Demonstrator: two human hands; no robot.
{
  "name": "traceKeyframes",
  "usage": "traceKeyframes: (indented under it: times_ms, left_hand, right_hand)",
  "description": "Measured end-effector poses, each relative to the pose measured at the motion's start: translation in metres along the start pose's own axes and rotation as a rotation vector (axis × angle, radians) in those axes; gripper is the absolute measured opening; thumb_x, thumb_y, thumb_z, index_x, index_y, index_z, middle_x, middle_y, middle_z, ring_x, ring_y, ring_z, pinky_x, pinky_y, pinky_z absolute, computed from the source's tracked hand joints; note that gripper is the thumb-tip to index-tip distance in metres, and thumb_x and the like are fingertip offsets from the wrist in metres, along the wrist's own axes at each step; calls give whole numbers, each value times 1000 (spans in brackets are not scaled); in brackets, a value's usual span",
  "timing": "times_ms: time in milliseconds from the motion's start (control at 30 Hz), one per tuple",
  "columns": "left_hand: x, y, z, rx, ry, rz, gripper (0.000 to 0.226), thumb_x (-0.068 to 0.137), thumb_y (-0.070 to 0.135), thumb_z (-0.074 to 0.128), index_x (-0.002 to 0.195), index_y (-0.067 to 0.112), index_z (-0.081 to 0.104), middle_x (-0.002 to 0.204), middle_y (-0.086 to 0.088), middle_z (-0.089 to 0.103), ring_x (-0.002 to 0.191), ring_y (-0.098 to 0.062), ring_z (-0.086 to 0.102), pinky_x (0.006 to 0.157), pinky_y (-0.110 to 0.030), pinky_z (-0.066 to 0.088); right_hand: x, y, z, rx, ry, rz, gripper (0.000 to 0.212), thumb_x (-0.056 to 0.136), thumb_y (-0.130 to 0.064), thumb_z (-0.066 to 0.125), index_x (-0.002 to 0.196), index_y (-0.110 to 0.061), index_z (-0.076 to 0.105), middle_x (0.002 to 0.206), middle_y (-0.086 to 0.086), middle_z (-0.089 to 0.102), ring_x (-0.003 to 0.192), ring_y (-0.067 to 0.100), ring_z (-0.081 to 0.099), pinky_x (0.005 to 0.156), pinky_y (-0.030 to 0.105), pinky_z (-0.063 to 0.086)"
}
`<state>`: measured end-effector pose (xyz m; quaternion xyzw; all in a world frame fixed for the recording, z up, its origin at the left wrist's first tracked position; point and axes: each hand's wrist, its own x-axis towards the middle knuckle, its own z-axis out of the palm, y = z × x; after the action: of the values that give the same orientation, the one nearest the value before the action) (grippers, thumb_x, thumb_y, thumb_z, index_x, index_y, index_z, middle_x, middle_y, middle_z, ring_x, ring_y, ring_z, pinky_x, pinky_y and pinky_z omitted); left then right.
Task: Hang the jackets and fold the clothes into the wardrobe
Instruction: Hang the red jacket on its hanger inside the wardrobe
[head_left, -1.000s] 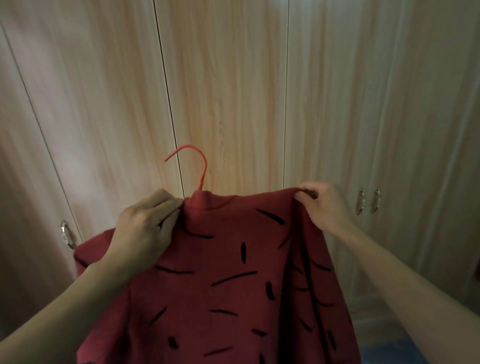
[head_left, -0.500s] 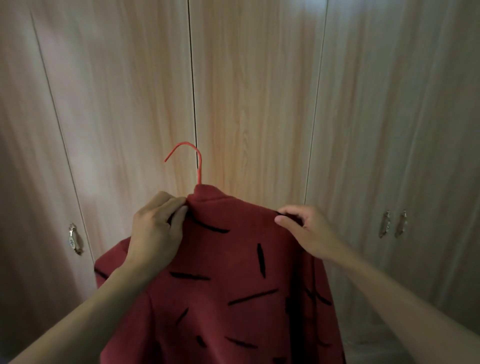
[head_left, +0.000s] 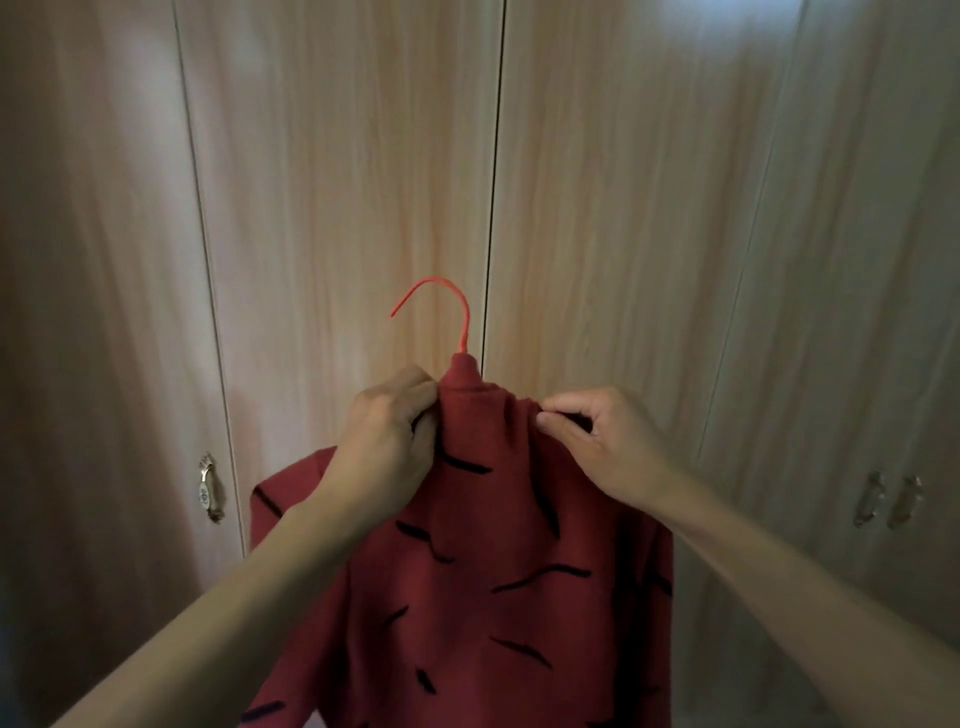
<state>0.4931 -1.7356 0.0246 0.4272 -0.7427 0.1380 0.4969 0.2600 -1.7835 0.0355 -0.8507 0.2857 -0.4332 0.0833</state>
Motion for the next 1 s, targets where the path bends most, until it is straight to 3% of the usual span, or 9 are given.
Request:
traceKeyframes:
  times_ms: [100,200,267,333,400,533,767,867,1000]
  left_hand:
    - [-8,-17,-2,-17,4,4,18,83,-3,44,70,2,56,75,-1,49,63,-16,48,60,-30,41]
    - [-20,-37,-2,-27,-62,-47,15,85,-1,42,75,4,53,79,-3,48,66,-21,48,62,-41,43]
    - [-29,-51,-5,-1,-127,-55,16,88,3,42,91,4,59,89,-5,53,76,-25,51,69,-45,45]
    - [-36,-60,-8,64,-174,-52,33,90,8,43,119,9,60,105,-4,60,92,-26,53,78,-45,45]
    - [-40,-74,-16,161,-157,-86,44,90,12,44,133,17,54,115,0,61,101,-26,54,82,-44,45]
    - [-32,-103,-26,322,-28,-160,31,91,16,48,119,19,62,97,0,62,86,-26,55,72,-39,41]
    - [-19,-134,-8,189,33,-89,24,89,-2,51,100,6,70,76,-5,59,65,-24,55,56,-41,49]
    - [-13,-140,7,169,29,-107,21,91,0,49,95,7,69,73,-3,57,62,-22,55,56,-42,47]
    - [2,-146,21,172,56,-106,21,93,3,50,98,9,69,75,1,57,65,-18,54,61,-31,43]
  right_hand:
    - [8,-3,27,-21,51,9,24,92,-22,62,79,-4,71,69,3,65,66,19,59,62,33,45]
    - [6,-2,55,-20,174,64,13,89,-10,68,80,-16,75,76,-10,69,70,6,63,64,22,45]
    - [6,4,73,30,237,120,22,88,-6,69,79,-25,75,83,-16,71,76,2,66,66,19,48]
    - [4,13,80,95,309,182,32,87,-3,69,81,-35,72,84,-26,71,79,-4,66,68,15,49]
    - [9,21,85,138,372,224,28,87,0,69,85,-27,74,82,-31,70,79,-6,66,70,11,49]
    - [31,30,91,229,422,252,17,87,2,68,92,-12,77,84,-19,75,77,1,67,70,16,52]
    - [57,45,104,180,345,181,28,88,-4,69,81,-31,74,83,-15,73,78,5,68,69,17,51]
    - [71,57,106,116,298,126,19,90,-9,67,78,-22,75,78,-7,69,76,11,65,70,27,50]
    - [94,75,113,58,255,10,20,92,-21,59,79,-14,72,70,-2,63,67,16,61,62,41,48]
